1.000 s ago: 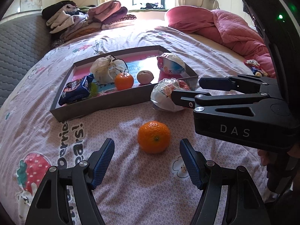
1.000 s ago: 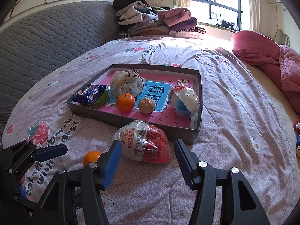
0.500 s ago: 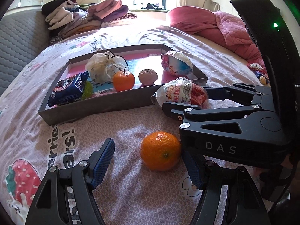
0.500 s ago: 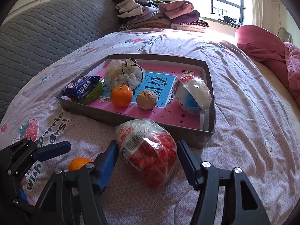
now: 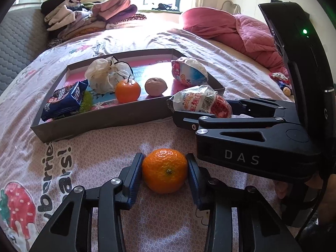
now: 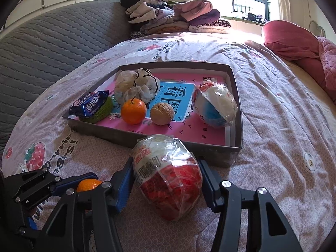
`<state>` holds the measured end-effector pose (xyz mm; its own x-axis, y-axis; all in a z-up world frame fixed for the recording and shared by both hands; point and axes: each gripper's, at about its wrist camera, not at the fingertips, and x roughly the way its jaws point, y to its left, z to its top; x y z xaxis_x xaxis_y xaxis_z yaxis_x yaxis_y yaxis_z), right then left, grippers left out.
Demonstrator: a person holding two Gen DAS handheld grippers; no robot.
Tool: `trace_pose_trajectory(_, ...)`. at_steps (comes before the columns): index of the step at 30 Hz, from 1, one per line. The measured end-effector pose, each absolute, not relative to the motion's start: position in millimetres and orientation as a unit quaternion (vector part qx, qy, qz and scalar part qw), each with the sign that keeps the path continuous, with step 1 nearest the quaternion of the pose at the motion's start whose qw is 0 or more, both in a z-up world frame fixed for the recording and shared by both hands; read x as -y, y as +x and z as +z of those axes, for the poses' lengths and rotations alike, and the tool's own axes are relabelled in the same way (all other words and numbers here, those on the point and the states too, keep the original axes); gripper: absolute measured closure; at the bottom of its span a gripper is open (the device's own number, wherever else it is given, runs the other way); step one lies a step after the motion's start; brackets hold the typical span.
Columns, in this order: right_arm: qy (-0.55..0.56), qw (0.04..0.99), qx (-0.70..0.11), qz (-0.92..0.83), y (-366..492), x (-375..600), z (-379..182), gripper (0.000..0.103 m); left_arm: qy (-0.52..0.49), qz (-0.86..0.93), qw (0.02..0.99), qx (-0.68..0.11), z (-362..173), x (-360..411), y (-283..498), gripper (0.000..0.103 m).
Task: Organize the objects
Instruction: 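Move left tool to the second orange while right tool grasps the red-and-white plastic bag, then close left tool on the orange and lift it while right tool carries the bag over the tray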
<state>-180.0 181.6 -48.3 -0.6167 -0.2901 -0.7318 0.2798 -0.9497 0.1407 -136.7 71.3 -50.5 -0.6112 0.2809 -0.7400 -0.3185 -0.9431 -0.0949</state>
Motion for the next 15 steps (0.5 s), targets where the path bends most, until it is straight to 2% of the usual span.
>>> trace_pose_trajectory(15, 0.364, 0.166, 0.028, -0.916, -170.7, -181.8, -8.2, 0.047, -0.394, 0.908, 0.144, -0.019, -27.8, -52.1, -139.0, 0.062)
